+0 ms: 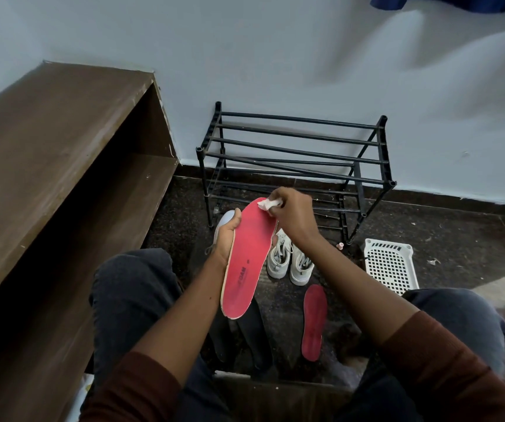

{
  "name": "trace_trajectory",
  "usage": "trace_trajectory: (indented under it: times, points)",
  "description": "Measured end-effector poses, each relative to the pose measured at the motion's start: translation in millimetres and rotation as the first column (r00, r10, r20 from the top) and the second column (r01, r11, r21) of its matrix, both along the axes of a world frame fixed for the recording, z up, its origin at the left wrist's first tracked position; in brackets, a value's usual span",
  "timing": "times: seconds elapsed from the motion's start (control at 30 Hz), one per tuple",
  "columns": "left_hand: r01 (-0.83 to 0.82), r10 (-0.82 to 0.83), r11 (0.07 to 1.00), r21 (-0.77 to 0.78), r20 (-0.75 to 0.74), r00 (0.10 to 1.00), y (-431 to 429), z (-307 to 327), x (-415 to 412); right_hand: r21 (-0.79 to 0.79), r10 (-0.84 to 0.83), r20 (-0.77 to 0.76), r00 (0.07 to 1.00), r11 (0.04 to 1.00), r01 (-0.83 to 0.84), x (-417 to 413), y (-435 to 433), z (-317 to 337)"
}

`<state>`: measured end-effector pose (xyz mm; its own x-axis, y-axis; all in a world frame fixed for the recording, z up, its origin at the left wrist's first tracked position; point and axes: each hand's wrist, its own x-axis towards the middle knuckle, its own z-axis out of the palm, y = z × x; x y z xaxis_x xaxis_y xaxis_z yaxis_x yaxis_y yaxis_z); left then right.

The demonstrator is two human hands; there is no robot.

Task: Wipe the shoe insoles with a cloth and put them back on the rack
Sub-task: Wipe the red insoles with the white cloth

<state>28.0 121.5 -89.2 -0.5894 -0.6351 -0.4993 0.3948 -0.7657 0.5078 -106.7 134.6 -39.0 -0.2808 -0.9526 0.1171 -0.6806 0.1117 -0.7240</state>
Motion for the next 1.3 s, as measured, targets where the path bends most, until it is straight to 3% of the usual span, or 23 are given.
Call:
trace_trajectory:
  times: [0.17, 0.27, 0.4, 0.43, 0.6, 0.8, 0.9, 1.1, 1.3]
  points:
    - [-0.078, 0.079, 0.996, -0.035, 0.033, 0.996, -4.4, 1.5, -2.1, 0.123, 0.208, -0.101, 0.973, 0.973, -0.195, 19.7, 10.9, -5.5]
    - [-0.1, 0.1, 0.995, -0.017, 0.007, 0.995, -0.7, 0.6, -3.2, 0.196, 0.284, -0.014, 0.959, 0.941, -0.276, 20.2, 15.7, 3.2]
    - [-0.1, 0.1, 0.995, -0.005, 0.001, 0.995, 2.5, 0.2, -4.5, 0.346, 0.275, 0.265, 0.924, 0.868, -0.358, 14.9, 17.1, 5.1]
    - [-0.1, 0.1, 0.995, 0.003, 0.006, 0.995, 3.7, 0.2, -5.1, 0.36, 0.28, 0.273, 0.92, 0.858, -0.367, 14.2, 17.0, 4.8]
    - [-0.091, 0.093, 0.996, -0.023, 0.096, 0.991, 7.1, -2.0, -9.0, 0.343, 0.283, -0.063, 0.957, 0.907, -0.246, 14.2, 11.5, 0.2]
    - [-0.057, 0.059, 0.998, -0.027, 0.077, 0.995, 4.7, 7.1, -9.6, 0.141, 0.103, -0.288, 0.952, 0.988, -0.064, 1.5, 2.3, -8.0]
    - [-0.067, 0.069, 0.997, -0.037, 0.051, 0.996, 5.4, 11.6, -12.6, 0.1, 0.118, -0.391, 0.913, 0.991, -0.085, 7.1, 6.1, -7.2]
    - [-0.063, 0.067, 0.996, -0.065, 0.054, 0.996, 3.3, 1.6, -9.6, 0.145, 0.172, -0.325, 0.93, 0.981, -0.131, 26.7, 17.9, -9.7]
    - [-0.111, 0.119, 0.991, -0.069, 0.12, 0.986, -1.7, -4.3, -9.6, 0.043, 0.319, -0.233, 0.919, 0.947, -0.318, 43.9, 35.2, -9.6]
